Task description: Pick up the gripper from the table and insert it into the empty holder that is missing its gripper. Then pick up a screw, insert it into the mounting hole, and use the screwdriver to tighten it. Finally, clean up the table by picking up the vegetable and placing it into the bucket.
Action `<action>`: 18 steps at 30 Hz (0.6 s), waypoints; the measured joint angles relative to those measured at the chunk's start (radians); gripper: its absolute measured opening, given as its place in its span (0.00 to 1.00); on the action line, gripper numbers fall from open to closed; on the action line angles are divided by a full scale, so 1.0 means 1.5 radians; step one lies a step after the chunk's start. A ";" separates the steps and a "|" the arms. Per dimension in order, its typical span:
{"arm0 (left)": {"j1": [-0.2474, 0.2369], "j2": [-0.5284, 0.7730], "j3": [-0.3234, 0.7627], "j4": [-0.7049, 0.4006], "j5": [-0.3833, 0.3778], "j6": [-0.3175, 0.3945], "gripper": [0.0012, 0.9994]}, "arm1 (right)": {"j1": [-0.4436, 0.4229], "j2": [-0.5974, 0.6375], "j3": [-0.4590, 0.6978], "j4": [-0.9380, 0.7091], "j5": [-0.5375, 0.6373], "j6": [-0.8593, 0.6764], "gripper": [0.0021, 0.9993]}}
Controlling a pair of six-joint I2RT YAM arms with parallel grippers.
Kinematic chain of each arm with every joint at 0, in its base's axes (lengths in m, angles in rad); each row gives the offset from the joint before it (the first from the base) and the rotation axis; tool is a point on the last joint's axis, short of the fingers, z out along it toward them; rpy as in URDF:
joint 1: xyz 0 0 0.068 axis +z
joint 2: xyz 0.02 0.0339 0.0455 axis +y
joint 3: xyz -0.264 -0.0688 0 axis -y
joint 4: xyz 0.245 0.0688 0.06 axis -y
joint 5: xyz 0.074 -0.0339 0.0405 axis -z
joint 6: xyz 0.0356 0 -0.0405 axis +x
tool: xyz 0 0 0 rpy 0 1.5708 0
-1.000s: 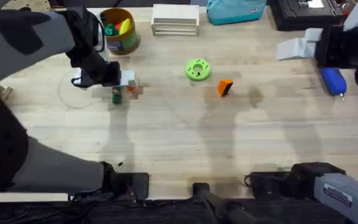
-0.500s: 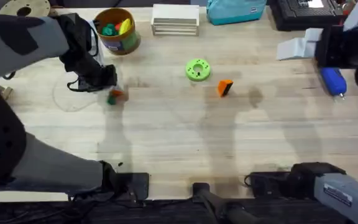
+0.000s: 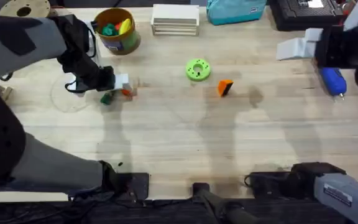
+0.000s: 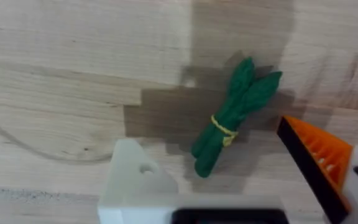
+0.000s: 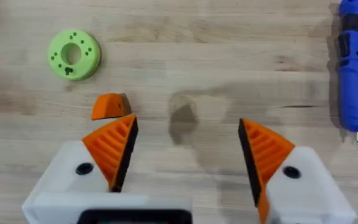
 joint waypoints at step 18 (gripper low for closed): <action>-0.001 -0.509 0.000 -0.032 0.328 -0.011 0.99 | 0.000 0.000 0.000 0.000 0.000 0.000 0.94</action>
